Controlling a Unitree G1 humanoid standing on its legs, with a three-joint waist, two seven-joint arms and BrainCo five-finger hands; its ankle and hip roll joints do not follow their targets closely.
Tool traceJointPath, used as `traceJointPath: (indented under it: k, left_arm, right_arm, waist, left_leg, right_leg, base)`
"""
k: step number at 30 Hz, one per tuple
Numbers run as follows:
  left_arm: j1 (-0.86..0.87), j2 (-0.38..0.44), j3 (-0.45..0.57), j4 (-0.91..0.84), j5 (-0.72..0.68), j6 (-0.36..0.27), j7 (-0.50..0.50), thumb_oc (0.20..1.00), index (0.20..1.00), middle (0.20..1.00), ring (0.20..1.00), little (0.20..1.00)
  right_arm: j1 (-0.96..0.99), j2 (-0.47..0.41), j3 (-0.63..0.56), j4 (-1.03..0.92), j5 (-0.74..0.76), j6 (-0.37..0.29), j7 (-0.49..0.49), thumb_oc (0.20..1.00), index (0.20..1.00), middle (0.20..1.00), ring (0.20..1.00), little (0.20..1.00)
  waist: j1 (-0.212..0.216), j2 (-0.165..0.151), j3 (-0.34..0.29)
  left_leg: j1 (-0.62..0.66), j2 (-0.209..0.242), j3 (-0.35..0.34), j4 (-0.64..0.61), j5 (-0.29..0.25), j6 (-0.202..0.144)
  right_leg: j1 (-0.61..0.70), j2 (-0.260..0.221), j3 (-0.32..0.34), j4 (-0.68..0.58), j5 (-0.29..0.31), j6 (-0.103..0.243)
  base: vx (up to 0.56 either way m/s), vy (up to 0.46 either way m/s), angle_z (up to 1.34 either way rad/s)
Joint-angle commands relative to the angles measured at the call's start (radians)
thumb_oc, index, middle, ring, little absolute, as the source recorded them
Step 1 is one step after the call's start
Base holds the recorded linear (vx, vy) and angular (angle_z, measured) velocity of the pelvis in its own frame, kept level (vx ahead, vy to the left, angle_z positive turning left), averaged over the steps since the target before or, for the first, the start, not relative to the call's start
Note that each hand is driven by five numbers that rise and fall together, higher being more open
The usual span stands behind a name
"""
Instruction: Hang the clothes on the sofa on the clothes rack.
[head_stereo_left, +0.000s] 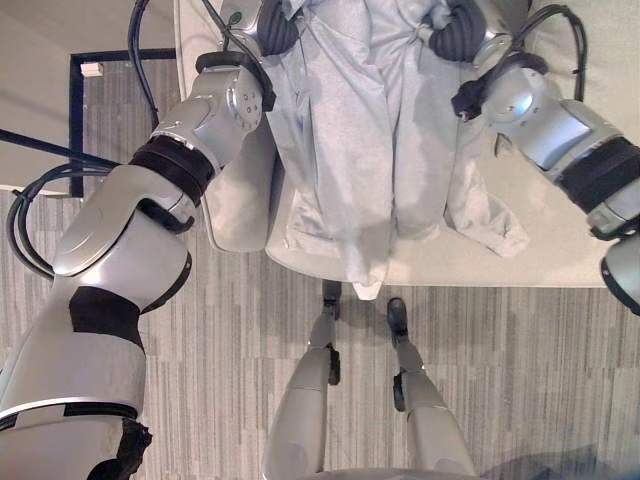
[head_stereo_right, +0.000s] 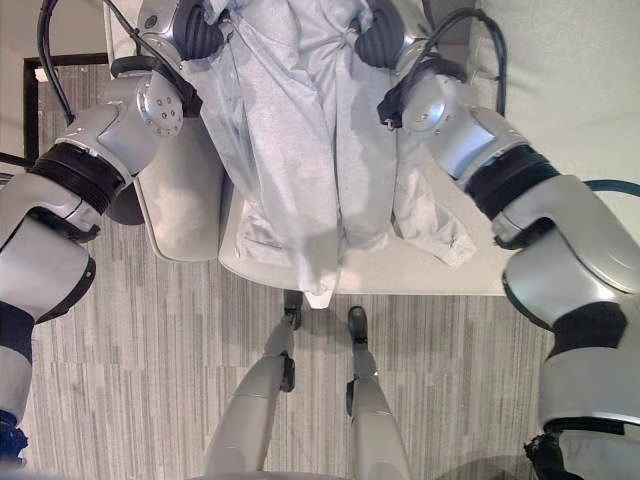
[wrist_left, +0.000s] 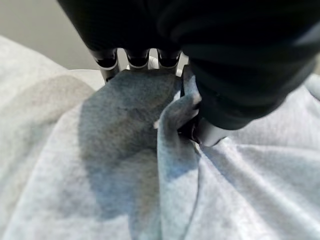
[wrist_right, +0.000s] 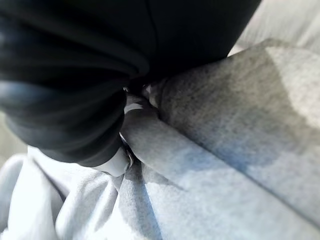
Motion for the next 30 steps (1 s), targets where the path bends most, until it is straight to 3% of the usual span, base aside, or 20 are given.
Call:
traceJointPath:
  k: [1, 4, 12, 18, 24, 27, 30]
  left_arm:
    - [-0.022, 0.005, 0.073, 0.075, 0.007, -0.019, 0.075, 0.2, 0.2, 0.2, 0.2, 0.2]
    - [0.096, 0.145, 0.212, -0.059, -0.021, -0.051, 0.11, 0.2, 0.2, 0.2, 0.2, 0.2]
    - [0.317, 0.262, 0.44, -0.297, -0.037, -0.098, 0.131, 0.2, 0.2, 0.2, 0.2, 0.2]
    - [0.392, 0.292, 0.514, -0.429, 0.016, -0.107, 0.111, 0.2, 0.2, 0.2, 0.2, 0.2]
    - [0.437, 0.265, 0.563, -0.485, 0.048, -0.099, 0.087, 0.2, 0.2, 0.2, 0.2, 0.2]
    - [0.457, 0.255, 0.585, -0.496, 0.066, -0.101, 0.087, 0.2, 0.2, 0.2, 0.2, 0.2]
    - [0.455, 0.268, 0.588, -0.492, 0.073, -0.104, 0.096, 0.2, 0.2, 0.2, 0.2, 0.2]
  right_arm:
    - [-0.021, -0.018, -0.152, 0.08, -0.036, -0.052, -0.108, 0.2, 0.2, 0.2, 0.2, 0.2]
    - [0.124, -0.135, -0.339, -0.031, -0.032, -0.092, -0.145, 0.2, 0.2, 0.2, 0.2, 0.2]
    - [0.326, -0.204, -0.514, -0.221, -0.08, -0.116, -0.108, 0.2, 0.2, 0.2, 0.2, 0.2]
    - [0.41, -0.217, -0.578, -0.353, -0.144, -0.121, -0.061, 0.2, 0.2, 0.2, 0.2, 0.2]
    - [0.41, -0.208, -0.601, -0.434, -0.18, -0.117, -0.037, 0.2, 0.2, 0.2, 0.2, 0.2]
    - [0.399, -0.229, -0.588, -0.443, -0.201, -0.106, -0.038, 0.2, 0.2, 0.2, 0.2, 0.2]
    - [0.376, -0.227, -0.57, -0.431, -0.191, -0.103, -0.042, 0.2, 0.2, 0.2, 0.2, 0.2]
  waist:
    - [0.008, -0.044, 0.04]
    - [0.016, -0.055, 0.018]
    - [0.03, -0.089, -0.015]
    - [0.051, -0.114, -0.046]
    - [0.098, -0.128, -0.065]
    - [0.086, -0.13, -0.087]
    - [0.081, -0.137, -0.102]
  left_leg:
    - [0.091, -0.031, 0.011, -0.017, -0.084, -0.052]
    - [0.155, -0.028, 0.011, -0.017, -0.107, -0.05]
    - [0.254, 0.0, 0.012, -0.017, -0.099, -0.059]
    - [0.312, 0.027, -0.015, -0.017, -0.072, -0.076]
    - [0.33, 0.044, -0.069, -0.017, -0.024, -0.109]
    - [0.357, 0.067, -0.016, -0.004, -0.041, -0.098]
    - [0.372, 0.098, -0.027, 0.003, -0.051, -0.102]
  right_leg:
    - [0.168, -0.022, -0.008, -0.078, 0.027, 0.059]
    - [0.228, -0.024, -0.02, -0.078, 0.002, 0.054]
    - [0.321, -0.01, -0.052, -0.077, -0.021, 0.03]
    - [0.396, 0.014, -0.081, -0.052, -0.064, 0.007]
    - [0.468, 0.046, -0.154, -0.022, -0.111, -0.026]
    - [0.475, 0.016, -0.216, -0.007, -0.103, -0.018]
    - [0.473, -0.01, -0.231, -0.01, -0.088, -0.005]
  base:
    - [-0.01, -0.035, 0.0]
    - [0.0, -0.091, -0.03]
    - [-0.03, -0.096, 0.17]
    - [-0.04, -0.132, 0.24]
    - [-0.05, -0.14, 0.44]
    - [-0.05, 0.028, 0.56]
    - [-0.03, 0.137, 0.66]
